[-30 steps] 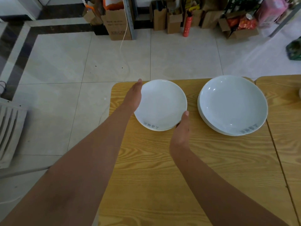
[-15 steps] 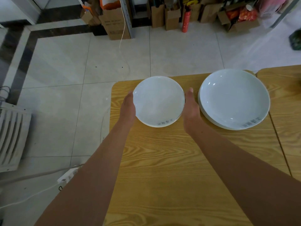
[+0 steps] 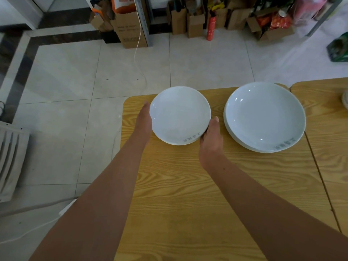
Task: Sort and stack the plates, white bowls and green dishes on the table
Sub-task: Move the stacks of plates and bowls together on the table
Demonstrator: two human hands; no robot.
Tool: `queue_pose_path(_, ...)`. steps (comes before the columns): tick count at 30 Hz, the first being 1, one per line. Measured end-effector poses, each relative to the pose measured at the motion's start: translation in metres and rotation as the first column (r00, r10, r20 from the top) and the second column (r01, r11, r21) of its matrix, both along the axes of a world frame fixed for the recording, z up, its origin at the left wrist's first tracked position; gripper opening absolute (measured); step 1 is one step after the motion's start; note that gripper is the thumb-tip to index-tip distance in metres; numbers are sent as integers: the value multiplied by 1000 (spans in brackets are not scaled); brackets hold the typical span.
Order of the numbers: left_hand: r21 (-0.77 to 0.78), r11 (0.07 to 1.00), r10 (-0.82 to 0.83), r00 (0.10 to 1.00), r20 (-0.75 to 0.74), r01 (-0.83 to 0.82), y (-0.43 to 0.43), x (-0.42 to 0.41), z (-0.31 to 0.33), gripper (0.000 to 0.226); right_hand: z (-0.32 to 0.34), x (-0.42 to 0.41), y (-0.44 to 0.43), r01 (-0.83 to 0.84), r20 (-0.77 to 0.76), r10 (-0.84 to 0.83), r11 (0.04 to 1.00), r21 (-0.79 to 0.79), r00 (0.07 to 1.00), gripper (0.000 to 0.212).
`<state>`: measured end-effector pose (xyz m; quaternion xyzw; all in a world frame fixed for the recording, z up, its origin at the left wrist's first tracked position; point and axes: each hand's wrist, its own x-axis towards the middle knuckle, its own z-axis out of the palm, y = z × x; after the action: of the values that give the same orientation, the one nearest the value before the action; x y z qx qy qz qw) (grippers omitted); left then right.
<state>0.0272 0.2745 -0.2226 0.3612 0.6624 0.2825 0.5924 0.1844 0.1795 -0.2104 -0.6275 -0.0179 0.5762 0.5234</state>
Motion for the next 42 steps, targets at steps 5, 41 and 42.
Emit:
queue_pose_path(5, -12, 1000, 23, 999, -25, -23, 8, 6, 4, 61, -1, 2, 4, -10, -6, 10, 1000, -1, 1000, 49)
queue_pose_path(41, -65, 984, 173, 980, 99, -167, -125, 248, 23, 45, 6, 298, -45, -270, 327, 249, 963, 20, 912, 51)
queue_pose_path(42, -71, 982, 181, 976, 119, -173, -126, 248, 20, 47, 2, 296, -46, -274, 314, 249, 961, 39, 916, 49)
